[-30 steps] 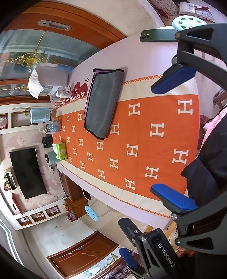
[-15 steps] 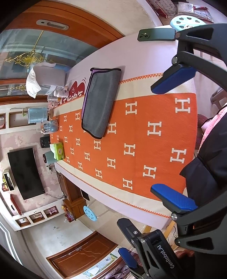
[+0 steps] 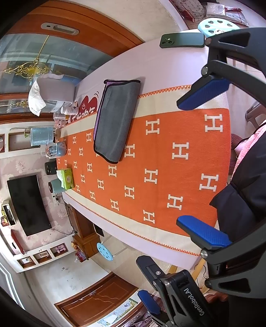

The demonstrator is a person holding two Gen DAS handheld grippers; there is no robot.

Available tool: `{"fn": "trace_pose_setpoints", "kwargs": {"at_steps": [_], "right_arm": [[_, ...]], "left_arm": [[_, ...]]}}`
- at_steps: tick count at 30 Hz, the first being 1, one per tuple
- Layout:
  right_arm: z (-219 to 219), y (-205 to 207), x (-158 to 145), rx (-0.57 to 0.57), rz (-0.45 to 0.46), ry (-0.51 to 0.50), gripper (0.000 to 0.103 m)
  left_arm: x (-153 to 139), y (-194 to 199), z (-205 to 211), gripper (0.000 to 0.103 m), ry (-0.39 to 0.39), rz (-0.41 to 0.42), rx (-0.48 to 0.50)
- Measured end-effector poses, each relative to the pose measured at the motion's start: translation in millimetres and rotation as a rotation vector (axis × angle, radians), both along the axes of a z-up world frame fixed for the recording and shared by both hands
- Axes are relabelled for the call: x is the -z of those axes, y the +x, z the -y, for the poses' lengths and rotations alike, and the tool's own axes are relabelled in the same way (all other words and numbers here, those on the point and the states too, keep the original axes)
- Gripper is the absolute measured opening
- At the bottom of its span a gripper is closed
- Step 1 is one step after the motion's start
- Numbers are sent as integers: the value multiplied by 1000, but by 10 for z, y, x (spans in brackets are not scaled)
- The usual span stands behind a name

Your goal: Fold towel

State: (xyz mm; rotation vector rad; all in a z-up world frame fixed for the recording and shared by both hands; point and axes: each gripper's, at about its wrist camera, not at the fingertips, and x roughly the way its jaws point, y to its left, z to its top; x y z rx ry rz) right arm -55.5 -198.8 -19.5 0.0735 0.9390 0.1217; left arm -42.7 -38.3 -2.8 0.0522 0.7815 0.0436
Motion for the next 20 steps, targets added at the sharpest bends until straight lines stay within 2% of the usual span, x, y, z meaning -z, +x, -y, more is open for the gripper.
{"fn": "trace_pose_setpoints", "kwargs": {"at_steps": [20], "right_arm": [[-116,98,58,-10,-28,0,103]], "left_arm": [[60,86,-120,102,-7,-30,-13]]}}
